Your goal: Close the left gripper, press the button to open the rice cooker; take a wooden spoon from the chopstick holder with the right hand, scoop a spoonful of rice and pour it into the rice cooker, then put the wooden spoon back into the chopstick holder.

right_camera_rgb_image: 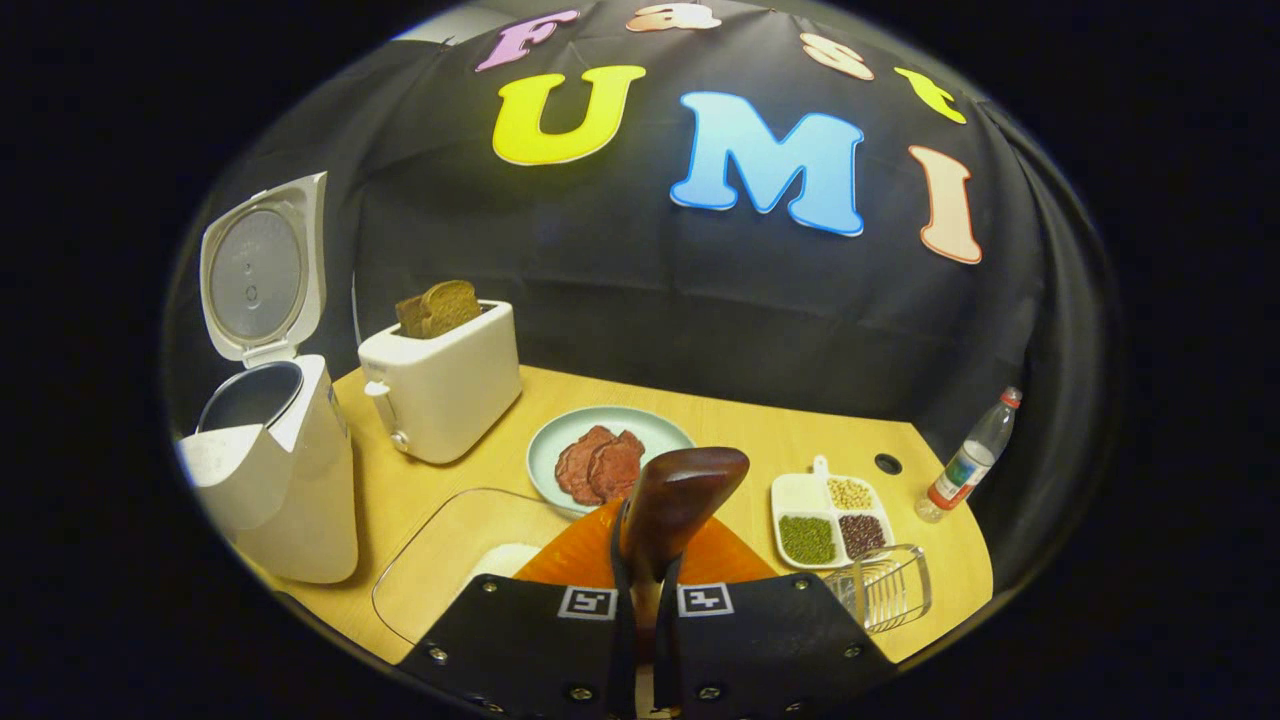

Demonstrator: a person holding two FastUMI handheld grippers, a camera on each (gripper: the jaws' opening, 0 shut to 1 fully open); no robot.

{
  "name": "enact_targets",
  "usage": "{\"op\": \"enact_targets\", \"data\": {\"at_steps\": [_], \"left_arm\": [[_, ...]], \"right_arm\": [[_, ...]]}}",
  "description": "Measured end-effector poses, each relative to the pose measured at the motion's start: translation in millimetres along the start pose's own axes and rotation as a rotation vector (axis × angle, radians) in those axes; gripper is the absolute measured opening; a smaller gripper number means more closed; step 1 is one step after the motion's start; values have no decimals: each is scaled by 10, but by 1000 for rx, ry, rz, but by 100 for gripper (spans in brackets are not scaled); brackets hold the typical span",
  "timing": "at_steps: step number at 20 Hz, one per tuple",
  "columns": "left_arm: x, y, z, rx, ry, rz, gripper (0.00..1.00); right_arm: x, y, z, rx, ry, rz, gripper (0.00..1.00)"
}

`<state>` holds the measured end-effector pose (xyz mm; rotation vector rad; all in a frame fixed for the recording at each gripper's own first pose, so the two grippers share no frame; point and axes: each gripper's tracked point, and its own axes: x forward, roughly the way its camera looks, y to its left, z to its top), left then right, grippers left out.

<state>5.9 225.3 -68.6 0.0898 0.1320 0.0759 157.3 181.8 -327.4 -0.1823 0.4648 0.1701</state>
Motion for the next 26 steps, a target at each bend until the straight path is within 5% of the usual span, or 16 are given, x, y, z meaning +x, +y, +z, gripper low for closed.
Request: {"op": "enact_targets", "data": {"at_steps": [6, 14, 26], "left_arm": [[-47, 168, -83, -12, 19, 37, 99], [-69, 231, -89, -17, 24, 56, 98], [-8, 154, -33, -62, -7, 42, 98]], "right_arm": [[-4, 466, -74, 218, 55, 146, 8], [70, 245, -24, 845, 117, 278, 7], [-515, -195, 908, 1143, -91, 402, 7]]}}
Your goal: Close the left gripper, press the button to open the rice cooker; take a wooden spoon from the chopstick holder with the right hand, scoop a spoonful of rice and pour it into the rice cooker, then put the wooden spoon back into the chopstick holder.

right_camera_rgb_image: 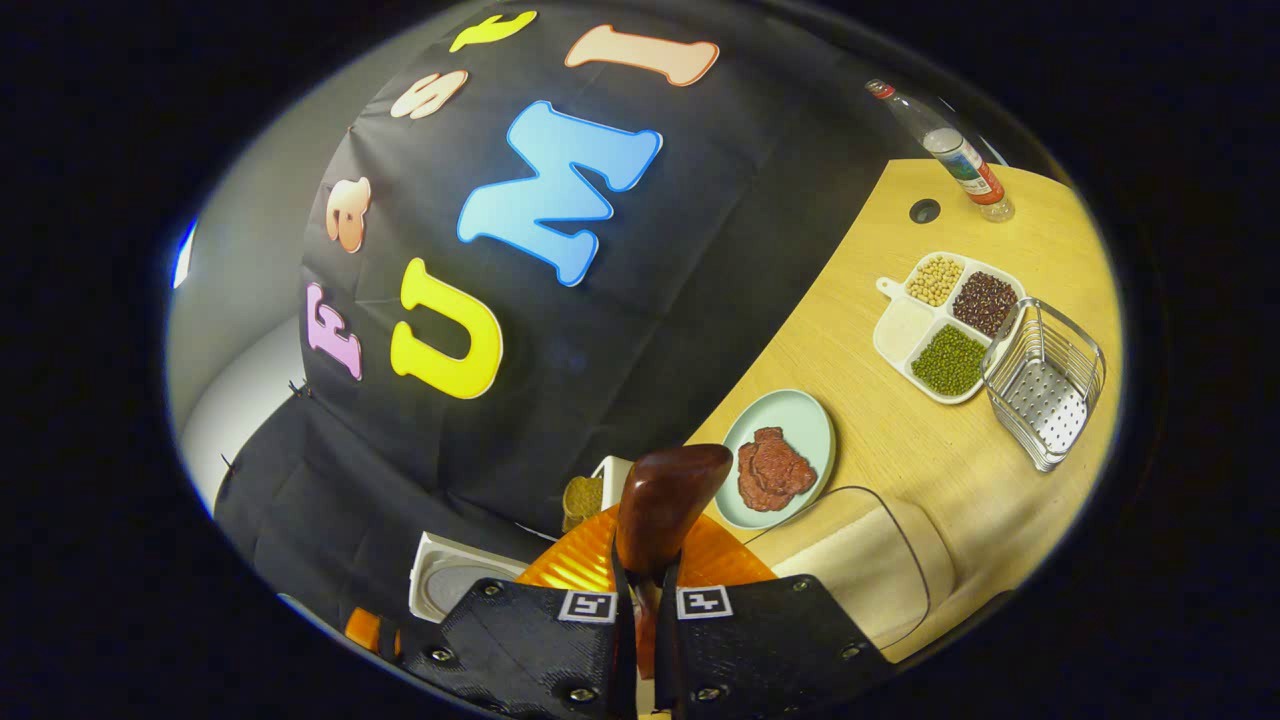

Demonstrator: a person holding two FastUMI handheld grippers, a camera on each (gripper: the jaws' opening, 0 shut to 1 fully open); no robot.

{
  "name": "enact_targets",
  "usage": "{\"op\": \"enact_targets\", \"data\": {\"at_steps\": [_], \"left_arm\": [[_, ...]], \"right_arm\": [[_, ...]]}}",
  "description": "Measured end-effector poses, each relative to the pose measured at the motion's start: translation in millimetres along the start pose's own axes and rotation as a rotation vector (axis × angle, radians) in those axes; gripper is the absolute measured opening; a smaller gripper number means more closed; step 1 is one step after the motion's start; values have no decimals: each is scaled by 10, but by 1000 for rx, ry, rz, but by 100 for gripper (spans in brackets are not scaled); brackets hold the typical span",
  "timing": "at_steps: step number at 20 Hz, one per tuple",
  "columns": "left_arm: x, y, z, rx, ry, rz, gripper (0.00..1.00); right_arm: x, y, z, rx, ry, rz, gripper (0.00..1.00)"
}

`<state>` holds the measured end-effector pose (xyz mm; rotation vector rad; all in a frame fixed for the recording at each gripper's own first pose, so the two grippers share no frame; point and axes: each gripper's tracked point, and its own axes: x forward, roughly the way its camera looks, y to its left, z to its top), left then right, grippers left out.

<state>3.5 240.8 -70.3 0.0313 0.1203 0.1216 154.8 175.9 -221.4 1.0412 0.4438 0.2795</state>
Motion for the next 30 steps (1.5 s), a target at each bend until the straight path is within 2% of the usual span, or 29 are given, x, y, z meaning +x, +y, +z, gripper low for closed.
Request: {"op": "enact_targets", "data": {"at_steps": [4, 14, 21, 30], "left_arm": [[-86, 116, 28, -4, -10, 24, 98], [-335, 569, 25, 11, -26, 77, 99], [-481, 859, -13, 9, -25, 124, 99], [-548, 1109, -139, -3, -10, 168, 97]], "right_arm": [[-23, 368, -73, 62, 16, 85, 7], [200, 1154, -515, 20, 103, 199, 7], [530, 1563, -912, -40, 174, 238, 7], [1011, 1817, -1425, -141, 249, 241, 7]]}}
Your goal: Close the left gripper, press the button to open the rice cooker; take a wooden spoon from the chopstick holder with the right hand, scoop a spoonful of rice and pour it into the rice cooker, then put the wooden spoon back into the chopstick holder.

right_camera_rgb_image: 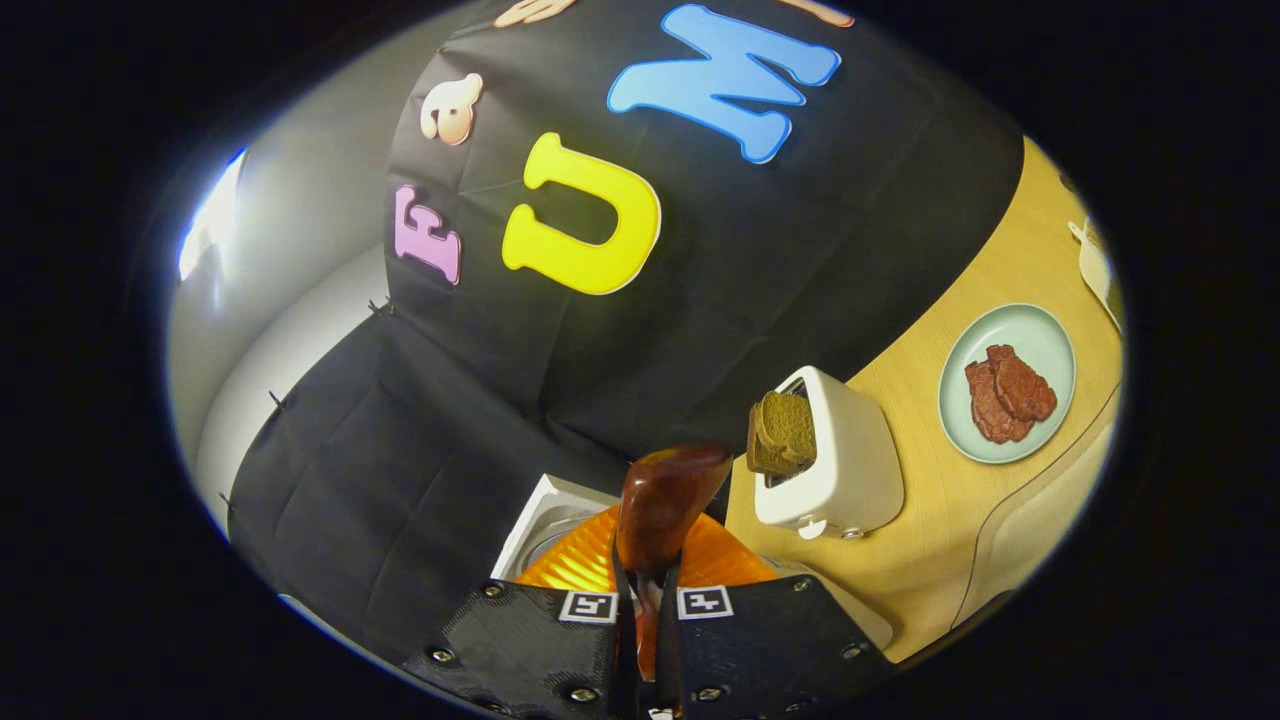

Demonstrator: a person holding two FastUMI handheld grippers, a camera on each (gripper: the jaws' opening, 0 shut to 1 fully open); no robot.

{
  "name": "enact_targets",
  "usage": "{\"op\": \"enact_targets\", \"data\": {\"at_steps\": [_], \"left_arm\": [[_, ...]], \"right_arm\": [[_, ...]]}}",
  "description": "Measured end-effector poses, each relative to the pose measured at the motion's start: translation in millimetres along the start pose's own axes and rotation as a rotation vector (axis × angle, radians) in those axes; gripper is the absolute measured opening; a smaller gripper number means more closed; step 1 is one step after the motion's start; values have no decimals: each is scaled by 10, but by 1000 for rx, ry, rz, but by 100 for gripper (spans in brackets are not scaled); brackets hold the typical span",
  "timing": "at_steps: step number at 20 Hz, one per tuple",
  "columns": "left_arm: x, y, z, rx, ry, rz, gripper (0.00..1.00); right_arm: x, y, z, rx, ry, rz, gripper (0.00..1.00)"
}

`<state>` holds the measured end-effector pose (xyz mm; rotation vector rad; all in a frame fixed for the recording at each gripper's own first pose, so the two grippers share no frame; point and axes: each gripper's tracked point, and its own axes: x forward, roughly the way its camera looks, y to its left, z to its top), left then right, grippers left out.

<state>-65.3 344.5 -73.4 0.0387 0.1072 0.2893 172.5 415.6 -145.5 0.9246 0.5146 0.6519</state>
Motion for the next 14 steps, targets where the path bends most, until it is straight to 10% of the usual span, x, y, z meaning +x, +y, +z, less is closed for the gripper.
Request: {"op": "enact_targets", "data": {"at_steps": [14], "left_arm": [[-141, 274, -179, -7, 18, 43, 99]], "right_arm": [[915, 7, -919, -385, 175, -52, 7]]}}
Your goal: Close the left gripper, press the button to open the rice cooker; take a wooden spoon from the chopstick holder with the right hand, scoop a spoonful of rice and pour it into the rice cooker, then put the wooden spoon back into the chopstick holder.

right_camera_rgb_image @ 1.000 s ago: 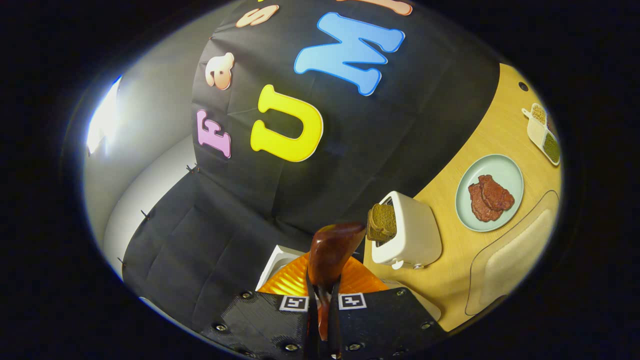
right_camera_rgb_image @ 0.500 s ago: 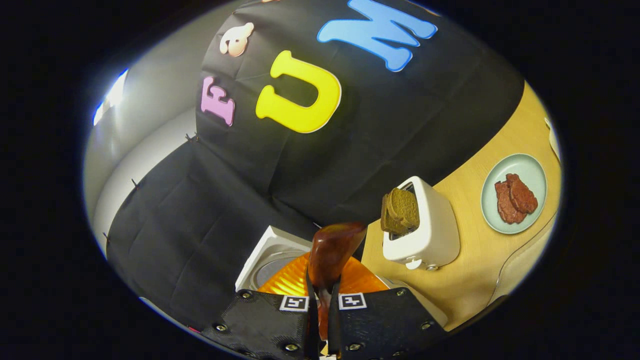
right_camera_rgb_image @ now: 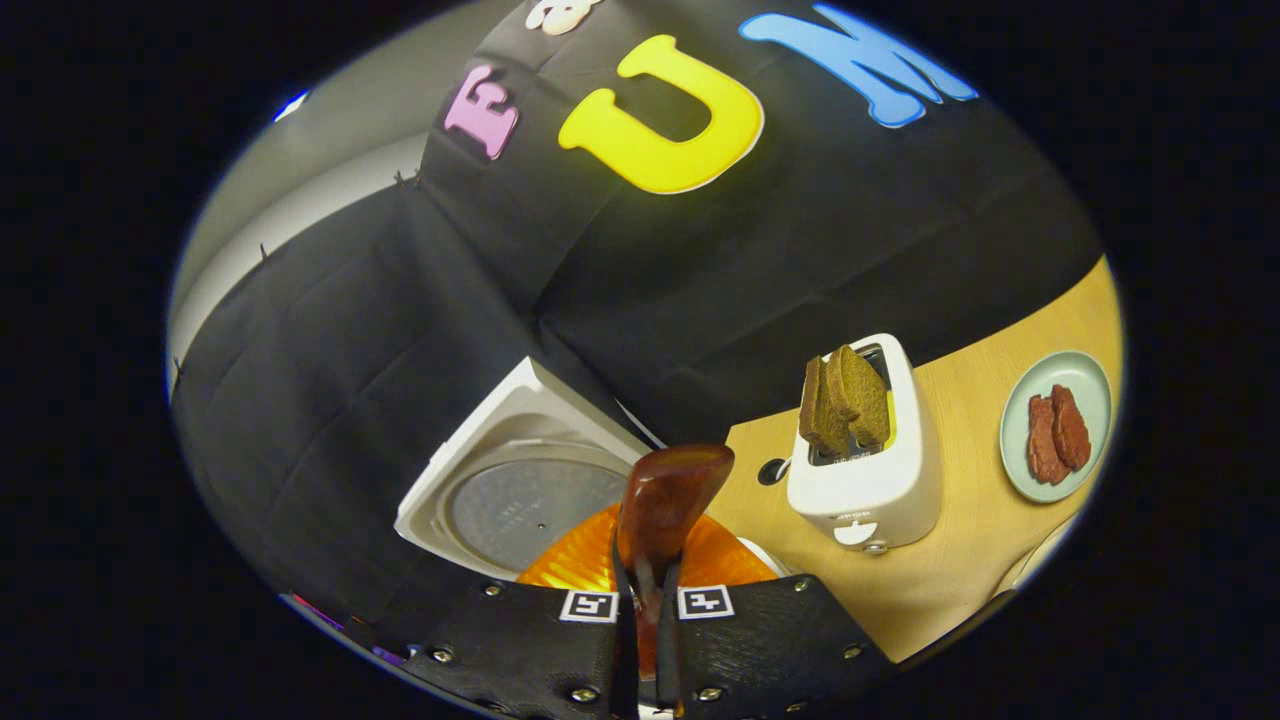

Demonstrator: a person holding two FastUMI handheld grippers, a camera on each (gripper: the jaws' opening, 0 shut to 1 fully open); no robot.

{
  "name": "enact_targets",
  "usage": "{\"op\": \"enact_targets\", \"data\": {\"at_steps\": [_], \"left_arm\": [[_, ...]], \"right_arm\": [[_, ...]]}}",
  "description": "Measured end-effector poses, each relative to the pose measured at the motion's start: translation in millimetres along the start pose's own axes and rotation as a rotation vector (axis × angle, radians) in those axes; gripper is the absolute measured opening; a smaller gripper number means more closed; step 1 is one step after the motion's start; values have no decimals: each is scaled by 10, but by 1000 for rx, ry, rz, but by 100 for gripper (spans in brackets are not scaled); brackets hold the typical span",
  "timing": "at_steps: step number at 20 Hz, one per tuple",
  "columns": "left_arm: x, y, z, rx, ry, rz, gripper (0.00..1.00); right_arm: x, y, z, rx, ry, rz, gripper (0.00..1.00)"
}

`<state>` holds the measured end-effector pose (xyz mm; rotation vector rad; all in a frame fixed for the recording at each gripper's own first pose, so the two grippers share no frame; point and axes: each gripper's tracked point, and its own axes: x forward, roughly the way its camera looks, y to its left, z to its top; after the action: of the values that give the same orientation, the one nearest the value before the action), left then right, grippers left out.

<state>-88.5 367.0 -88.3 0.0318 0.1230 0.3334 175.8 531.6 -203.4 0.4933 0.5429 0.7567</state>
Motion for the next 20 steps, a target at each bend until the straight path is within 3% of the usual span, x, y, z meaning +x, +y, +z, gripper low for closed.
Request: {"op": "enact_targets", "data": {"at_steps": [4, 10, 13, 17, 20], "left_arm": [[-98, 138, -34, -14, 4, 36, 97], [-309, 361, -114, -21, 14, 91, 97], [-364, 435, -126, -29, 11, 110, 96], [-383, 487, -122, -55, 3, 122, 96], [-385, 460, -99, -50, -6, 116, 98]], "right_arm": [[117, 129, -266, -299, 51, -5, 7], [86, 329, -378, -793, 58, 78, 8], [-2, 496, -370, -1040, 14, 155, 7], [-113, 593, -340, -1099, -22, 189, 7], [-120, 588, -292, -961, -30, 186, 7]]}}
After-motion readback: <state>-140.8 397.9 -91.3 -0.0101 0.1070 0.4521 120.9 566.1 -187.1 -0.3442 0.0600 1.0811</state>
